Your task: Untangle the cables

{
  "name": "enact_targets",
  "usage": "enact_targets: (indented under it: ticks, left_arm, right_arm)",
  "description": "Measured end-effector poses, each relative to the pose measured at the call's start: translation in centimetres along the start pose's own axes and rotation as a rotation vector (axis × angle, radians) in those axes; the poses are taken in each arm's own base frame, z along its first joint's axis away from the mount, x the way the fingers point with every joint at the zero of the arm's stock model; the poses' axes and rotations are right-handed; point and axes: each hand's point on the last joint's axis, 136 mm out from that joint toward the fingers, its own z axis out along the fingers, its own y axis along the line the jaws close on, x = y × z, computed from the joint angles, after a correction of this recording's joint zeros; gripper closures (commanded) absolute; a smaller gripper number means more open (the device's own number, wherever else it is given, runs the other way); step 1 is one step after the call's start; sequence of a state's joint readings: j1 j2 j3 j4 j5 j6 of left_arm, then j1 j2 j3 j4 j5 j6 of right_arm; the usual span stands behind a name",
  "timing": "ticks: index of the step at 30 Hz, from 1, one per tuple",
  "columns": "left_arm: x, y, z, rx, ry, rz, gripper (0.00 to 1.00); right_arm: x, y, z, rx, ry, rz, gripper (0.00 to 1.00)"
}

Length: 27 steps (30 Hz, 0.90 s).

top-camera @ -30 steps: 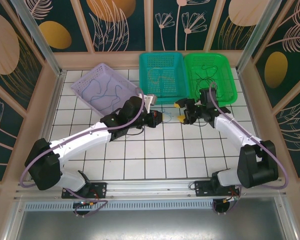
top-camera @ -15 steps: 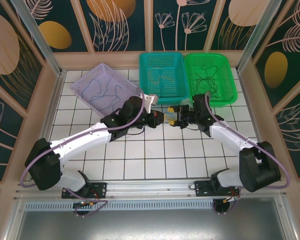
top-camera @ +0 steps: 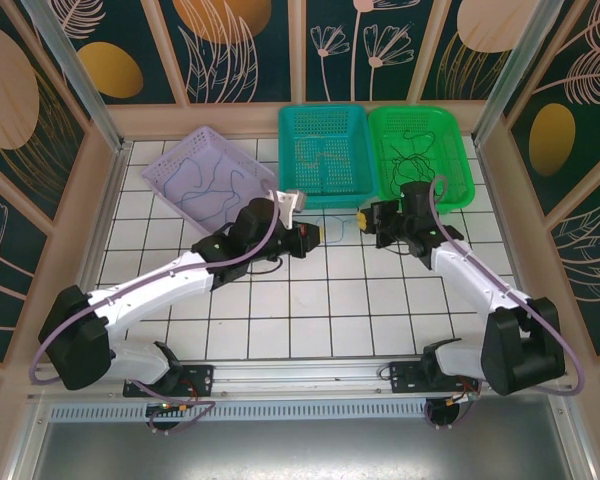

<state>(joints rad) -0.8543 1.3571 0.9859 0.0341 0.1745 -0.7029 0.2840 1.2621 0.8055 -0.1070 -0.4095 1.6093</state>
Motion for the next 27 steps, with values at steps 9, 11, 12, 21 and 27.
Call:
enact_targets:
  ticks: [9, 11, 12, 21, 27]
  left_arm:
    - [0.6, 1.7, -0.1, -0.062, -0.010, -0.011, 1.00]
    - [0.1, 2.0, -0.3, -0.083, -0.037, -0.016, 1.00]
    - [-0.3, 2.1, -0.6, -0.095, -0.058, -0.020, 1.00]
    - [-4.2, 1.0, -2.4, -0.079, -0.238, -0.099, 1.00]
    - [-5.0, 2.2, -2.6, -0.097, -0.279, -0.169, 1.00]
  right_arm:
    - [-1.8, 3.0, -2.0, -0.037, -0.110, -0.126, 1.00]
    - [-2.0, 3.3, -2.2, -0.041, -0.116, -0.141, 1.00]
    - [-2.0, 3.2, -2.2, -0.034, -0.117, -0.142, 1.00]
    - [-1.2, 1.0, -1.7, 0.040, -0.086, -0.100, 1.00]
    - [-0.2, -1.7, -1.1, 0.108, -0.040, -0.055, 1.00]
